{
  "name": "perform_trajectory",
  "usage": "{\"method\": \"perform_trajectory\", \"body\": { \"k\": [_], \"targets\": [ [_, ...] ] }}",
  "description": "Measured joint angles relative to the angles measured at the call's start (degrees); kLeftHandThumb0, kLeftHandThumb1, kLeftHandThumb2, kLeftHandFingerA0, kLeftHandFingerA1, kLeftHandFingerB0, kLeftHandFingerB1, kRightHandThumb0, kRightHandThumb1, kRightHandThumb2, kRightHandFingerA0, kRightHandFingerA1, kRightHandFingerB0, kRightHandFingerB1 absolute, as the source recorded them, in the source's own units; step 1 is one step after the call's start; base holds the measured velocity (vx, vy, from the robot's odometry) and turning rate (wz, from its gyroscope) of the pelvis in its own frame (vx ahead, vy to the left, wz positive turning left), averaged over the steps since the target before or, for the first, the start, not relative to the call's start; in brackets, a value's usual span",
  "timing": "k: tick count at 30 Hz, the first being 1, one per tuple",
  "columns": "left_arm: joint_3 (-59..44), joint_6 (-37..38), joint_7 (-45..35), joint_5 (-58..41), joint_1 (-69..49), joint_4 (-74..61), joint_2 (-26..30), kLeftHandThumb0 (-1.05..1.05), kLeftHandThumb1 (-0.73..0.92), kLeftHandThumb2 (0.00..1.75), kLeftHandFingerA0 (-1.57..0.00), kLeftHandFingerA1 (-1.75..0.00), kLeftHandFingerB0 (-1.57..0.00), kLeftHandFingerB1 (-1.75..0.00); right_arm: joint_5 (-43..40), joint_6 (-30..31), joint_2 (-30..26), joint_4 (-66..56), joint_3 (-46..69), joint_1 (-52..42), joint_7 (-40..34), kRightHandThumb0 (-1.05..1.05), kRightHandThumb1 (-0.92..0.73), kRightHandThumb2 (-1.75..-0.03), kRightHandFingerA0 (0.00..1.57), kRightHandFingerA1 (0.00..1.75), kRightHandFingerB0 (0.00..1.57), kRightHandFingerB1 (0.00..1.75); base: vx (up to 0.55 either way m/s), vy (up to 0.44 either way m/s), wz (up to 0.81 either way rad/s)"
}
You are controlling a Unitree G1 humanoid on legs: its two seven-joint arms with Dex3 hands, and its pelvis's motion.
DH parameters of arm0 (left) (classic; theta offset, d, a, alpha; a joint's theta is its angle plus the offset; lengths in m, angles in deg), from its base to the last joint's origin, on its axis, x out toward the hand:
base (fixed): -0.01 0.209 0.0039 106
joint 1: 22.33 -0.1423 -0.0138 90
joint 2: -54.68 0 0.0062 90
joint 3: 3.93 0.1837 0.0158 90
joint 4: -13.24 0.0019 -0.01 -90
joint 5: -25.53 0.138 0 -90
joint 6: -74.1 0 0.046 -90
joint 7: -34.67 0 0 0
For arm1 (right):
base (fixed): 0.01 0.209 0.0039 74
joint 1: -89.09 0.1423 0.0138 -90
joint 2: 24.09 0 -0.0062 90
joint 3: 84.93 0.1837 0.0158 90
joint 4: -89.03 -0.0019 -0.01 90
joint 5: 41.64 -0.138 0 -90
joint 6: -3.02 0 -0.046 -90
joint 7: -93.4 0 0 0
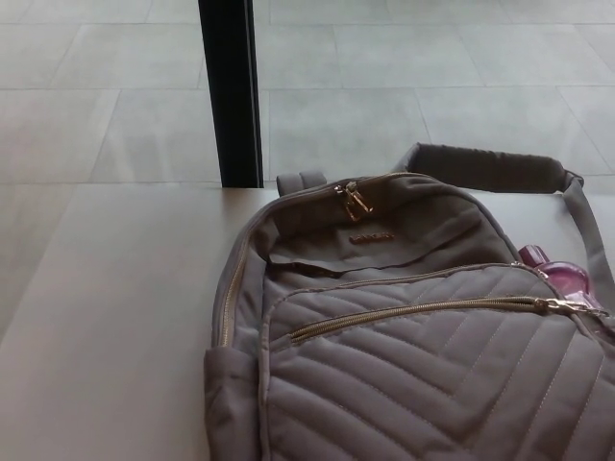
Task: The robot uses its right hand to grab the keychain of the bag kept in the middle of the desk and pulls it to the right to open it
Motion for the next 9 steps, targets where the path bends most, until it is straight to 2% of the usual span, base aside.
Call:
{"method": "perform_trajectory", "body": {
  "k": [1, 2, 3, 4, 7, 9],
  "targets": [
    [0.00, -0.01, -0.02, 0.02, 0.05, 0.01, 0.00, -0.62, 0.72, 0.62, -0.45, -0.53, -0.39, -0.36, -0.02, -0.13, -0.04, 0.00, -0.17, 0.00, -0.11, -0.54, -0.65, -0.59, 0.74, 0.71, 0.33, 0.32, 0.00, 0.000, 0.00],
    [-0.01, -0.01, -0.04, 0.04, 0.12, 0.02, 0.01, -0.62, 0.71, 0.61, -0.46, -0.54, -0.39, -0.36, -0.05, -0.16, -0.05, -0.01, -0.27, 0.05, -0.17, -0.58, -0.52, -0.85, 0.71, 0.74, 0.27, 0.46, 0.00, 0.000, 0.00],
    [-0.06, -0.05, -0.03, 0.04, 0.18, 0.05, 0.02, -0.62, 0.71, 0.61, -0.46, -0.54, -0.39, -0.36, -0.09, -0.16, -0.05, -0.01, -0.32, 0.15, -0.23, -0.58, -0.52, -0.85, 0.71, 0.74, 0.27, 0.46, 0.00, 0.000, 0.00],
    [-0.18, -0.16, -0.03, 0.03, 0.29, 0.07, 0.03, -0.62, 0.72, 0.62, -0.44, -0.52, -0.37, -0.35, -0.15, -0.15, -0.05, 0.00, -0.39, 0.34, -0.31, -0.52, -0.64, -0.60, 0.73, 0.67, 0.35, 0.32, 0.00, 0.000, 0.00],
    [-0.21, -0.25, -0.03, 0.11, 0.38, 0.13, 0.11, -0.62, 0.73, 0.62, -0.44, -0.52, -0.36, -0.35, -0.34, -0.11, -0.06, 0.45, -0.63, 1.10, -0.53, -0.52, -0.64, -0.59, 0.74, 0.68, 0.35, 0.32, 0.00, 0.000, 0.00],
    [-0.23, -0.28, -0.04, 0.16, 0.38, 0.14, 0.18, -0.63, 0.73, 0.62, -0.45, -0.51, -0.37, -0.34, -0.50, -0.10, -0.06, 0.70, -0.71, 1.32, -0.63, -0.53, -0.62, -0.59, 0.75, 0.75, 0.35, 0.31, 0.00, 0.000, 0.00]
  ]
}}
